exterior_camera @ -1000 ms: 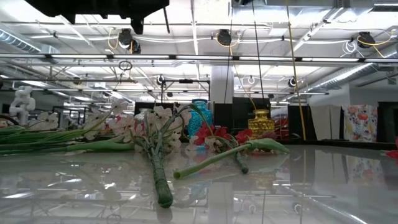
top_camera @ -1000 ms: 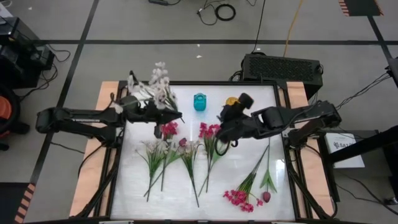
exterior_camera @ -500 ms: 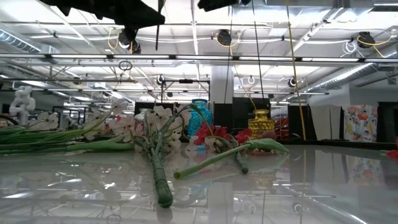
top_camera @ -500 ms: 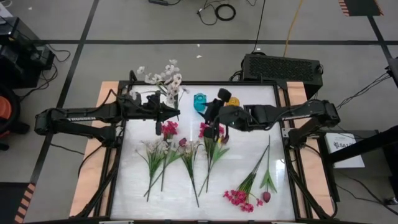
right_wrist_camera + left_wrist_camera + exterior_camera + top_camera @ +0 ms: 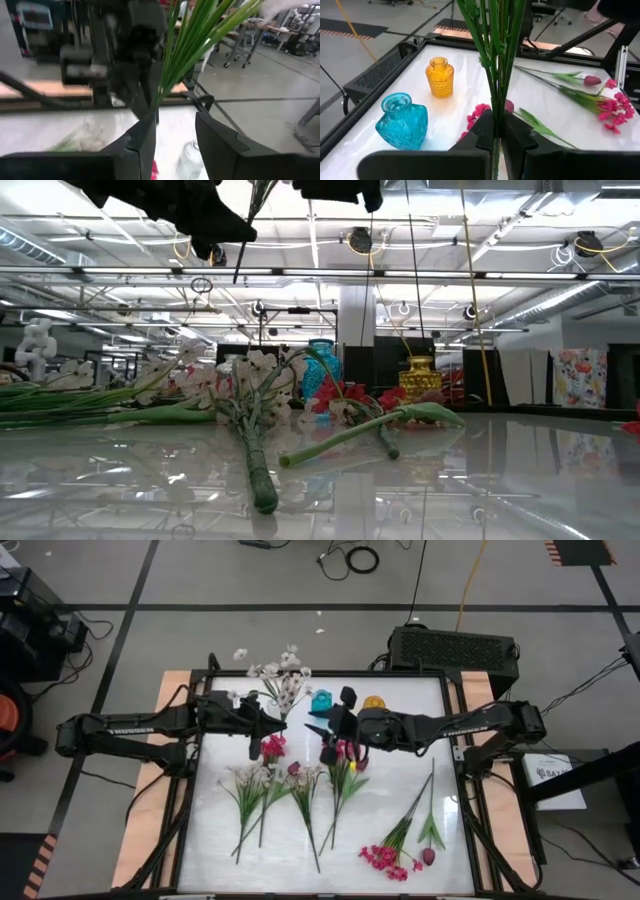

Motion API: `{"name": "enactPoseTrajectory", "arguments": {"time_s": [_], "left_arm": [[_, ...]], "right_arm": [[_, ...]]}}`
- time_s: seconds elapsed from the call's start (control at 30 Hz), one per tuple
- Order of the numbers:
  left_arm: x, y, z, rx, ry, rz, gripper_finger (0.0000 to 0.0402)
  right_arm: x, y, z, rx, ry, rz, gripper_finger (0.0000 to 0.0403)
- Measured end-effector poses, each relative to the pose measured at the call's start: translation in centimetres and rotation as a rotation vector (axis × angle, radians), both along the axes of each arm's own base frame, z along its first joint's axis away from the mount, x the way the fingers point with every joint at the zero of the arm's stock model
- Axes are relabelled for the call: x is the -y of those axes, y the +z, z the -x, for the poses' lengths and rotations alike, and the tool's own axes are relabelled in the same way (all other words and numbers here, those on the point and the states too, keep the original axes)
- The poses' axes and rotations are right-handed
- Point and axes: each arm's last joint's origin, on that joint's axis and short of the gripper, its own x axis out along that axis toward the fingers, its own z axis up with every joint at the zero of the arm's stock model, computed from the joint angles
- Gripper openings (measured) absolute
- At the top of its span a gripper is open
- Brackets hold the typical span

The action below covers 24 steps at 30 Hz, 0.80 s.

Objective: Sort flowers into vase by color
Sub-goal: Put the right white flowers into the transparent vase

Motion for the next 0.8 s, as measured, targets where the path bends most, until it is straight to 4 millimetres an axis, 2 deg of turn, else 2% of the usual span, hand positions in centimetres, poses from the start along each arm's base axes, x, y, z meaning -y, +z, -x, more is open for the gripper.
{"name": "enactPoseTrajectory", "arguments": {"time_s": [0.13, 0.23, 0.43, 0.67, 0.8], "left_arm": [[0.2, 0.0, 0.0, -0.002, -0.015, -0.014, 0.0022], [0.5, 0.0, -0.1, -0.002, -0.039, -0.048, 0.0022], [0.6, 0.4, -0.2, 0.038, -0.043, -0.112, 0.0022], [0.6, 0.7, -0.4, 0.064, -0.056, -0.173, 0.0022], [0.6, 0.7, -0.7, 0.078, -0.093, -0.215, 0.0022]], "right_arm": [[0.0, -0.4, -0.2, -0.003, -0.008, -0.036, 0.0132], [0.3, 0.0, -0.2, 0.045, 0.019, -0.077, 0.0144], [0.0, 0.5, -0.6, 0.108, 0.136, -0.070, 0.0193], [0.3, 0.1, -1.2, 0.122, 0.132, -0.040, 0.0255], [0.3, -0.1, -1.5, 0.147, 0.133, -0.045, 0.0277]]}}
